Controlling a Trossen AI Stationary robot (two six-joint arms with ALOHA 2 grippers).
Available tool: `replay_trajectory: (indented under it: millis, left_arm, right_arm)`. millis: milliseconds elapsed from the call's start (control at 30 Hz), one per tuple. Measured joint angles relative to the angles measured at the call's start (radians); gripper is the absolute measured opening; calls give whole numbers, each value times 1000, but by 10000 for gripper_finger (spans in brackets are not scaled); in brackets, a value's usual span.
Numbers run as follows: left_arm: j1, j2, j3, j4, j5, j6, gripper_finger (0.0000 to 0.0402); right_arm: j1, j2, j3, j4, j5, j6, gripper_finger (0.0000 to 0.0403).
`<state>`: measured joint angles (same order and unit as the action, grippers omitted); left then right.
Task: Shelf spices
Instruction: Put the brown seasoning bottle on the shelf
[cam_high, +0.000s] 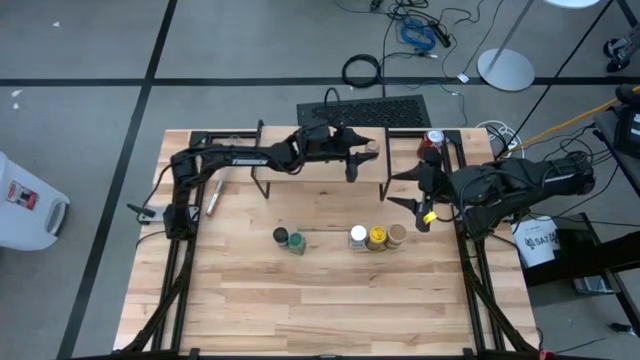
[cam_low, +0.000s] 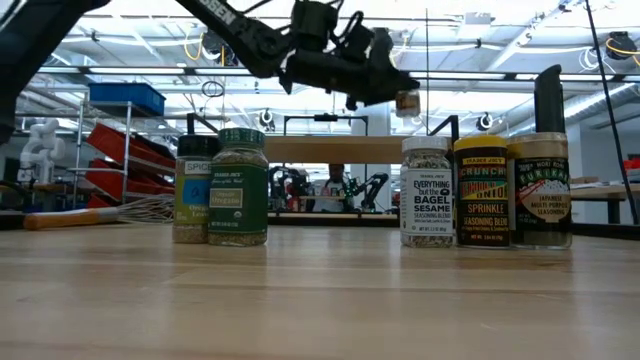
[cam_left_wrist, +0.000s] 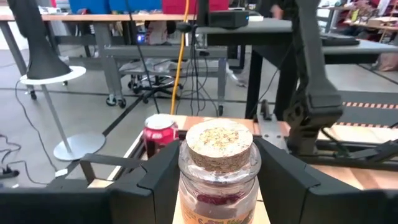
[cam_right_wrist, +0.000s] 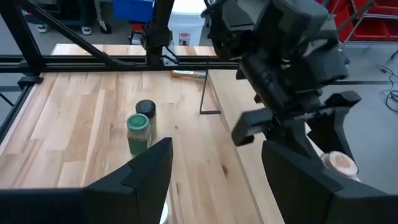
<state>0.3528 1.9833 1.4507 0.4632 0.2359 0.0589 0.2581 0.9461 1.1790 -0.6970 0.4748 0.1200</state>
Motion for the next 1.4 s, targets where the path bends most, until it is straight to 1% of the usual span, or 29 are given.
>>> replay_trajectory:
  millis: [367, 600, 933, 1200, 1400]
  left_arm:
    - [6, 75, 48, 3, 1, 0, 183]
    - [7, 86, 48, -1, 3, -1, 183]
    - [10, 86, 48, -5, 3, -79, 183]
    - [12, 86, 48, -10, 3, -71, 183]
    - [16, 116, 48, 3, -1, -71, 183]
  right_arm:
    - [0, 19, 0, -4, -2, 0, 235]
    - [-1, 37, 0, -3, -3, -4, 235]
    - [-1, 37, 0, 20, -3, -20, 235]
    - [-1, 37, 0, 28, -4, -27, 235]
    - [-1, 37, 0, 28, -4, -27, 235]
